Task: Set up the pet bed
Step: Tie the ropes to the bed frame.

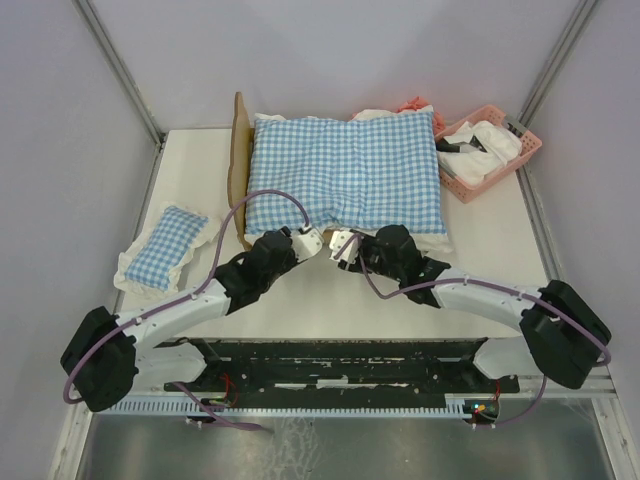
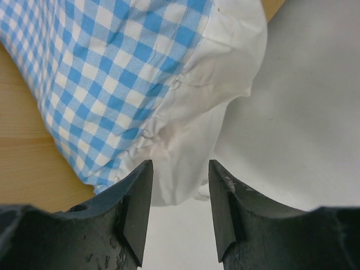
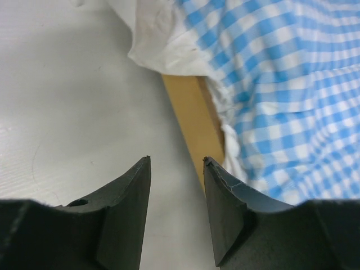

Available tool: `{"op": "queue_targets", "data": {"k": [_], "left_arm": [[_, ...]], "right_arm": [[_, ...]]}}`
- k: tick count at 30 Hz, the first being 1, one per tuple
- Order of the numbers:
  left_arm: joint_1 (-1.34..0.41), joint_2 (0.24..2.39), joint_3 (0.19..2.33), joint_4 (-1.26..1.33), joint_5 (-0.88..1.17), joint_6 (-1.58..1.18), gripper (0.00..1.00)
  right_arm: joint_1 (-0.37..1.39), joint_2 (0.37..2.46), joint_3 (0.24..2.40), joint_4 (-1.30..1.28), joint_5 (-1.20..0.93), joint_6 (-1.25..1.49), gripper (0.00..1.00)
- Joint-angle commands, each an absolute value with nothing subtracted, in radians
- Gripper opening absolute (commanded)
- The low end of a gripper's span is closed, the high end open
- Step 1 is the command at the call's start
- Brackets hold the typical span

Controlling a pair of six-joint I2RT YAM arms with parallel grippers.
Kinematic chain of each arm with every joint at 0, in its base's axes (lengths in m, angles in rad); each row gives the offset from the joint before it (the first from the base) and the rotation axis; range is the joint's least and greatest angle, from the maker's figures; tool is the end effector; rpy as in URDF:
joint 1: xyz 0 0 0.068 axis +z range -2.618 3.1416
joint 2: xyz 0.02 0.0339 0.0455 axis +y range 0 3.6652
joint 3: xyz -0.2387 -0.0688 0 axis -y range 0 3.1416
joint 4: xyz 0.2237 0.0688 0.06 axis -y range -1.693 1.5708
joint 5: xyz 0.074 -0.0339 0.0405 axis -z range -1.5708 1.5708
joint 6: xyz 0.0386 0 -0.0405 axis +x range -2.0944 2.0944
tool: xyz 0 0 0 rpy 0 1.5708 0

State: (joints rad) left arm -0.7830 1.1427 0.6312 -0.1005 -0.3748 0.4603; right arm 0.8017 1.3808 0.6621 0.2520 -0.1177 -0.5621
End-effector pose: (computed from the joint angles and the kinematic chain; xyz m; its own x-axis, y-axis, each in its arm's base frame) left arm 0.1768 -0.1560 0.2103 -0.1676 0.7500 -0.6399 0.5787 0.6003 0.5520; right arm 0.1936 0.2066 0.1952 0.1544 -0.6015 -0.7838 -0.8323 0.3483 -0.4313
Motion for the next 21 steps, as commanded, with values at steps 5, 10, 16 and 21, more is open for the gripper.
{"op": "queue_targets", "data": {"k": [5,10,16,21], "left_arm": [[-0.788,1.193,0.609,-0.013,-0.492,0.693,0.53],[-0.788,1.224,0.588,0.014,-0.495,0.707,0.55],[-0.788,1.265,0.600,0.012,-0.527,0.731,0.38],[-0.787,1.226,0.646,-0.001,-0.485,0.670,0.03]], "right_arm": [[0.774,1.248,0.617,0.339,-0.061,-0.561,0.51],[0.766,1.226,0.596,0.355,-0.063,-0.561,0.51],[0.764,1.202,0.585,0.355,-0.061,-0.561,0.51],[0.765,1.184,0.615,0.282,-0.203,-0.550,0.51]]}}
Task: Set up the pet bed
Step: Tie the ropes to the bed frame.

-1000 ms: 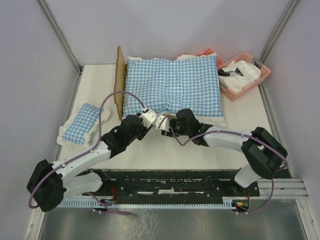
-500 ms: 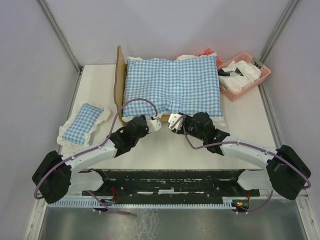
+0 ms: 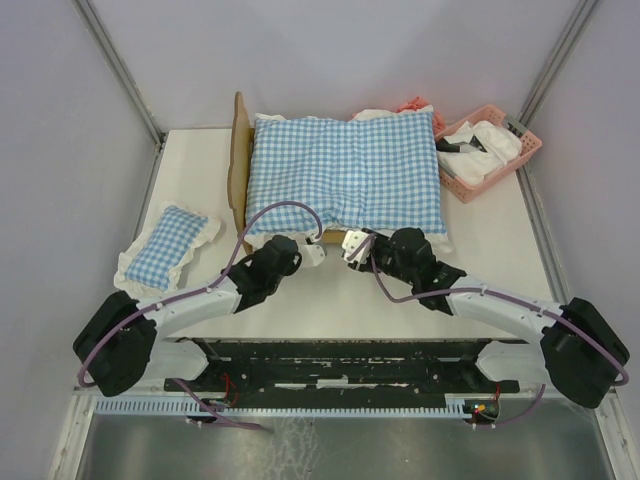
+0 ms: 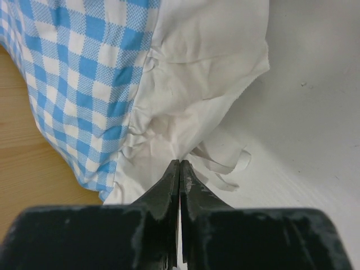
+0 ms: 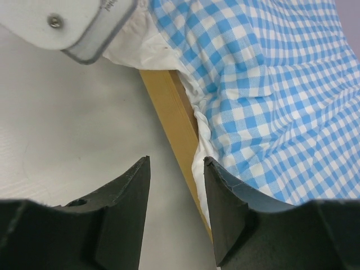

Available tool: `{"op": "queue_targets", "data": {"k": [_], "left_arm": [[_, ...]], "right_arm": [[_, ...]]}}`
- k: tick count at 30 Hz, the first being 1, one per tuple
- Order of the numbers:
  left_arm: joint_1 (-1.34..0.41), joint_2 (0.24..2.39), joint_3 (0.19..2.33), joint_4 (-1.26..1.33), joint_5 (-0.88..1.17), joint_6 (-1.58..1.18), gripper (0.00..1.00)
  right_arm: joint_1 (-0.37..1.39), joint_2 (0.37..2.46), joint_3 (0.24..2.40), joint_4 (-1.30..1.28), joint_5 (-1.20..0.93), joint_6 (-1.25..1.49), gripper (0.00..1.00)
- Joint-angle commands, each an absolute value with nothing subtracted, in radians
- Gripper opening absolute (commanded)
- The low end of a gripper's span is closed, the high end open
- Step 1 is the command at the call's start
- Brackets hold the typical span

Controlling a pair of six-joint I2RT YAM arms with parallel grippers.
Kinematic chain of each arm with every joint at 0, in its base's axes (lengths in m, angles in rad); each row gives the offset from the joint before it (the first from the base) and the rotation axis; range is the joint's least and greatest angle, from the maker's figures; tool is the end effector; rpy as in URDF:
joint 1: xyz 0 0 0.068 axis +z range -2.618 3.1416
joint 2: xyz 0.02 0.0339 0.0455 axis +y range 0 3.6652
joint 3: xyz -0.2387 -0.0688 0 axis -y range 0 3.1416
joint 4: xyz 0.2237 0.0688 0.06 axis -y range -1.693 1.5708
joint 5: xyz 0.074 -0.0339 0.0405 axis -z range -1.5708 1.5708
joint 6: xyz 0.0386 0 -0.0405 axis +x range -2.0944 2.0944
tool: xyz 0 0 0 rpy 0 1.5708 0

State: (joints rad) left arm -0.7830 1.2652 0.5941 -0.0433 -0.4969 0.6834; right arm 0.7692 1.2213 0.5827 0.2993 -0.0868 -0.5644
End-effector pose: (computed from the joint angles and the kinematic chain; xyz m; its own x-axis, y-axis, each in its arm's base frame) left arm 0.1847 -0.1578 0.1783 -0.1297 0.9122 -0.3886 0.5761 0.3883 0.7192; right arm 0.1842 0.1830 0.2152 0.2000 -0.5481 -0.8122 -0.7630 0.4329 -0.4800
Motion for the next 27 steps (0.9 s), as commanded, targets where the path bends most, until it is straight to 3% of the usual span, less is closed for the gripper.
{"op": "queue_targets", "data": {"k": [1,7,19,27], "left_arm": [[-0.786,1.204,0.650,0.013,-0.473,0.641,0.03],[-0.751,1.140,0.656,0.056,-0.383,0.412,0.03],[-0.604,1.124,0.722,0.020,-0.223,0.115,0.03],[-0.538,1.117,0.720,0.025,-0.165,0.007,0.03]], "right_arm": [[0.765,1.191,0.626,0.279,-0.251,-0.538,0.51],[0.825,1.367,0.718,0.324,-0.324,-0.440,0.50],[1.024,1.804,0.918,0.561,-0.178,-0.394,0.49],[1.030,1.996,1.123,0.474,-0.151,-0.446,0.50]]}}
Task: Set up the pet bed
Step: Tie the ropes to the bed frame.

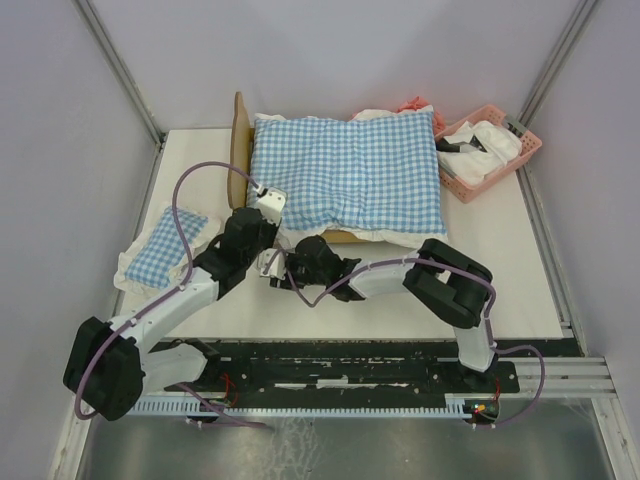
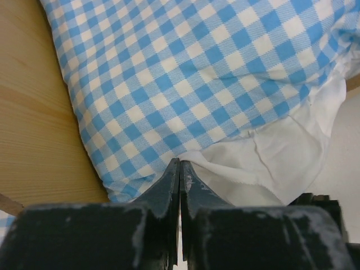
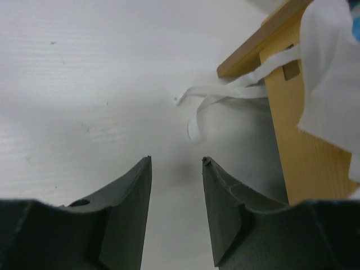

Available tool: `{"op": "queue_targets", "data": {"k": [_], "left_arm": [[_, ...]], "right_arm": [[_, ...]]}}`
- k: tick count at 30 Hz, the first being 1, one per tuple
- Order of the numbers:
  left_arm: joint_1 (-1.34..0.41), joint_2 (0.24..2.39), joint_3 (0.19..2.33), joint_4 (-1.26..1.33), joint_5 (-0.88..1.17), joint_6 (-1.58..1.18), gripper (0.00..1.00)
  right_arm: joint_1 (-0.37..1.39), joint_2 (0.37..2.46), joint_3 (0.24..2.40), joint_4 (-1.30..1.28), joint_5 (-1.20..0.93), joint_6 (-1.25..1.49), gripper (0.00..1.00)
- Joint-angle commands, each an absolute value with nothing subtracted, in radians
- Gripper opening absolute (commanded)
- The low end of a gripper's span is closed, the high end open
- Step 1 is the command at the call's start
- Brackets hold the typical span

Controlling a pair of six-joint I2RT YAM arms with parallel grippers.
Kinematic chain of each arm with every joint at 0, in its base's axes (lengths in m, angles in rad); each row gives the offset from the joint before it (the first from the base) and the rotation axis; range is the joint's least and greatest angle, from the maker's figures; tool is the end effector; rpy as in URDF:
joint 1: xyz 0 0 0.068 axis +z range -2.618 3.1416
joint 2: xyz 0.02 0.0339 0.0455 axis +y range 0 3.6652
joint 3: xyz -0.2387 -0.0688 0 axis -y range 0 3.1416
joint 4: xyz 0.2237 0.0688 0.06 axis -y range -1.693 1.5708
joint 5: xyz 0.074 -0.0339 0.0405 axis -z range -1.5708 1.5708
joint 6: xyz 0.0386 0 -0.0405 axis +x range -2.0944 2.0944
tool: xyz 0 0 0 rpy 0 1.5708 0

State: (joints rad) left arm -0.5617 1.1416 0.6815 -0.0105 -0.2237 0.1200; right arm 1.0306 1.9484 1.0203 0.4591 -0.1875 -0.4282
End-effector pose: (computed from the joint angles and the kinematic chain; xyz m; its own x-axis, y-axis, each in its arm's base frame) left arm 0.2138 -0.1244 0.2344 -0.3389 0.3512 -0.8728 0.3954 0.8950 0.2066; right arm 0.1944 0.3381 0.1417 0.1739 -0.5032 -0.8465 -0.9408 0.1690 -0.2938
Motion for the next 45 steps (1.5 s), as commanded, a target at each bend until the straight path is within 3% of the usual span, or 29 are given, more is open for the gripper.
{"op": "queue_targets", "data": {"k": [1,11,27,33,40,45], "left_arm": [[-0.528,1.119,0.724,0.022,-0.155,-0.006,0.03],[-0.495,1.148,0.775,-0.014,-0.136,-0.063,0.03],[-0.481,1.138,0.874,-0.084,-0.150,-0.256,0.05],[-0.471,1.094,0.946,-0.159,-0.217,-0.360,0.23],[-0.453,0.975,0.967,-0.248,-0.476,-0.439,0.44],[-0.431,0.877,0.921,-0.317,-0.661,-0.541,0.45]], "right_arm": [[1.030,2.012,1.141,0.469,-0.144,-0.447,0.50],[1.029,2.127,1.266,0.420,-0.112,-0.466,0.51],[1.027,2.144,1.367,0.132,-0.120,-0.541,0.51],[1.027,2.150,1.381,0.098,-0.123,-0.553,0.50],[1.027,2.178,1.438,0.045,-0.153,-0.575,0.50],[1.027,2.199,1.474,0.006,-0.169,-0.607,0.50]]}}
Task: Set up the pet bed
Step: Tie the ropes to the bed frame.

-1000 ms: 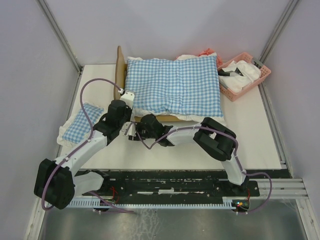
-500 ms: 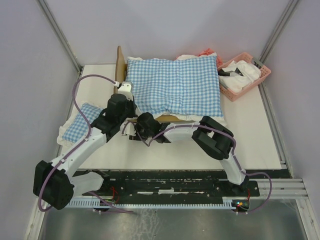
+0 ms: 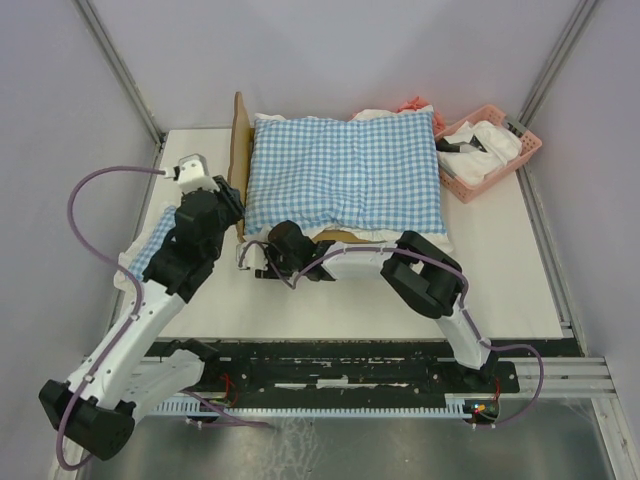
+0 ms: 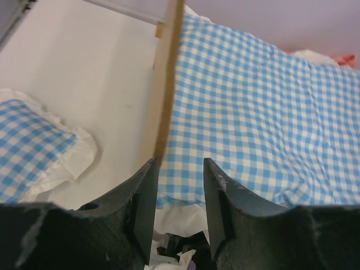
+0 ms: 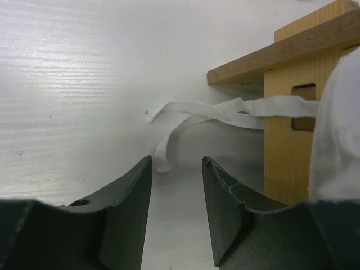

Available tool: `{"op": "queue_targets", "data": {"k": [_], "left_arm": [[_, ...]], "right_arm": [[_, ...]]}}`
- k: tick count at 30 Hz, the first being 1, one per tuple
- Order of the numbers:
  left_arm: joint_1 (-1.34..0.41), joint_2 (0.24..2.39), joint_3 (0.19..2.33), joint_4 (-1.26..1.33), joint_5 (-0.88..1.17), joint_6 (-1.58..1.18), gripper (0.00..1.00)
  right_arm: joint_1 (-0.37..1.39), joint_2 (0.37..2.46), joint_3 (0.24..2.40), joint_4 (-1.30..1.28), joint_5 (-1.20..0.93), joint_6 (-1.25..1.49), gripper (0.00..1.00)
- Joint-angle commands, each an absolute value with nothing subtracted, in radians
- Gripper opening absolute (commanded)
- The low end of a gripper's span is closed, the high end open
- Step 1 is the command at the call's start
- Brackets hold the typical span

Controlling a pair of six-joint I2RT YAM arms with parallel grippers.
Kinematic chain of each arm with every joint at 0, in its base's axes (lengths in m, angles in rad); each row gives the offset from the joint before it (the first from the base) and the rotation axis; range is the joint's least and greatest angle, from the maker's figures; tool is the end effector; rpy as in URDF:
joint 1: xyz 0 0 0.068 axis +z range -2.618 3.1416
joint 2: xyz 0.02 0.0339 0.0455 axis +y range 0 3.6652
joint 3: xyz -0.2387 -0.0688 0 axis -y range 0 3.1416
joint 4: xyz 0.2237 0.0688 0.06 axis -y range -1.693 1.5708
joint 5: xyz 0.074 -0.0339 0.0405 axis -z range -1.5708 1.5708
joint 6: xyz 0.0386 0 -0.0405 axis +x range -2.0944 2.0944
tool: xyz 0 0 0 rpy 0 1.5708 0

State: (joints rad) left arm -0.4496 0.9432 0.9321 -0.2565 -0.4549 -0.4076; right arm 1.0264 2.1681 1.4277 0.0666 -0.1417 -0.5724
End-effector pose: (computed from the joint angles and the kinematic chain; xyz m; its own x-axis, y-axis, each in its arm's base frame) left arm 0.1956 -0.0756 0.3355 -0.2221 -0.2882 -0.9315 -0.0863 0.9574 -0.2756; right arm 0.2271 0.3857 0.1342 0.2180 -0.6753 -0.7046 -0.9350 0.0625 -0.3492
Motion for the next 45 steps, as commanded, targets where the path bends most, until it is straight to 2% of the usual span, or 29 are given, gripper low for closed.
{"op": "queue_targets", "data": {"k": [1,3,6,8,11,12,16,19,24,29,33,45], "left_arm": [[-0.425,0.860,0.911,-0.337,-0.683,-0.568,0.45],[-0.412,0.824,0.883,-0.375,-0.712,-0.614,0.45],[-0.408,0.771,0.828,-0.447,-0.760,-0.722,0.44],[-0.409,0.732,0.775,-0.492,-0.759,-0.811,0.43],[-0.408,0.671,0.652,-0.498,-0.683,-0.911,0.41],[-0.408,0.652,0.609,-0.477,-0.639,-0.914,0.41],[-0.409,0.578,0.408,-0.284,-0.449,-0.885,0.30],[-0.410,0.535,0.298,-0.170,-0.373,-0.897,0.29],[-0.411,0.556,0.213,-0.063,-0.308,-0.883,0.31],[-0.411,0.583,0.147,0.112,-0.193,-0.821,0.39],[-0.410,0.640,0.125,0.227,-0.156,-0.748,0.44],[-0.411,0.869,0.073,0.472,-0.257,-0.645,0.43]], "right_arm": [[1.027,2.201,1.477,0.000,-0.172,-0.611,0.50],[1.027,2.203,1.487,-0.009,-0.183,-0.615,0.50],[1.027,2.203,1.492,-0.015,-0.197,-0.620,0.43],[1.027,2.195,1.478,-0.006,-0.201,-0.624,0.31],[1.025,2.157,1.438,0.038,-0.195,-0.612,0.06],[1.023,2.138,1.419,0.057,-0.193,-0.602,0.02],[1.010,2.065,1.375,0.102,-0.206,-0.562,0.02],[1.000,2.024,1.355,0.116,-0.224,-0.531,0.02],[0.979,1.979,1.328,0.146,-0.263,-0.486,0.02],[0.976,1.957,1.324,0.143,-0.283,-0.479,0.02],[0.976,1.948,1.330,0.143,-0.290,-0.474,0.02],[0.975,1.903,1.286,0.196,-0.288,-0.443,0.02]]}}
